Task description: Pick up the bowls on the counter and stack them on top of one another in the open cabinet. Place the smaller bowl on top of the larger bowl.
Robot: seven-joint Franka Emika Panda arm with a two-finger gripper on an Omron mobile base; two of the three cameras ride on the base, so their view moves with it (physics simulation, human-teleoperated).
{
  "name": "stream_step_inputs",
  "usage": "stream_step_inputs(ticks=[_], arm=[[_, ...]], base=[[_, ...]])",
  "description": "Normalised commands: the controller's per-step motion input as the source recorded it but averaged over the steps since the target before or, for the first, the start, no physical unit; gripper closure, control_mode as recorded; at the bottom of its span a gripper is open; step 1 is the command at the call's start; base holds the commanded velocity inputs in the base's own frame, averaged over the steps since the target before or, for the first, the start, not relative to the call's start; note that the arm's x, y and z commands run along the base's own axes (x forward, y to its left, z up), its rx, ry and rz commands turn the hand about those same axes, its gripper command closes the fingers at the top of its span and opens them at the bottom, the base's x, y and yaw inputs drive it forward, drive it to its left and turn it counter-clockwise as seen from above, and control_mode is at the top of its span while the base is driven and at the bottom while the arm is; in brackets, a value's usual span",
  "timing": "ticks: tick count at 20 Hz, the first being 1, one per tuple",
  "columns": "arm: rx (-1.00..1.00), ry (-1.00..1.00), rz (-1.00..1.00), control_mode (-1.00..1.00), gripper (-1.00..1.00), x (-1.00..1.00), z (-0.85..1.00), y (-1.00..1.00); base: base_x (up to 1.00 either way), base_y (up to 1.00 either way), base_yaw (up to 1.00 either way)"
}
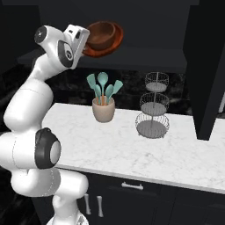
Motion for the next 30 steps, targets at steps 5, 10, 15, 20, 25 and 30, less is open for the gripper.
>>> stream_step_inputs(ticks=[5, 10, 15, 20, 25, 30], arm=[[-0.09, 0.0, 0.02, -1.0, -1.0, 0.95, -0.3, -0.01], [0.0, 0.01, 0.0, -1.0, -1.0, 0.12, 0.03, 0.02], [-0.02, -0.08, 0.0, -1.0, -1.0, -0.81, 0.07, 0.28], [-0.02, -0.13, -0.06, -1.0, -1.0, -1.0, -0.06, 0.27], [-0.05, -0.01, -0.12, -1.0, -1.0, -1.0, -0.66, -0.06], [-0.07, 0.0, -0.02, -1.0, -1.0, -1.0, -1.0, -0.73]], base=[[0.0, 0.0, 0.0], [0.0, 0.0, 0.0], [0.0, 0.0, 0.0], [0.0, 0.0, 0.0], [0.0, 0.0, 0.0], [0.0, 0.0, 0.0]])
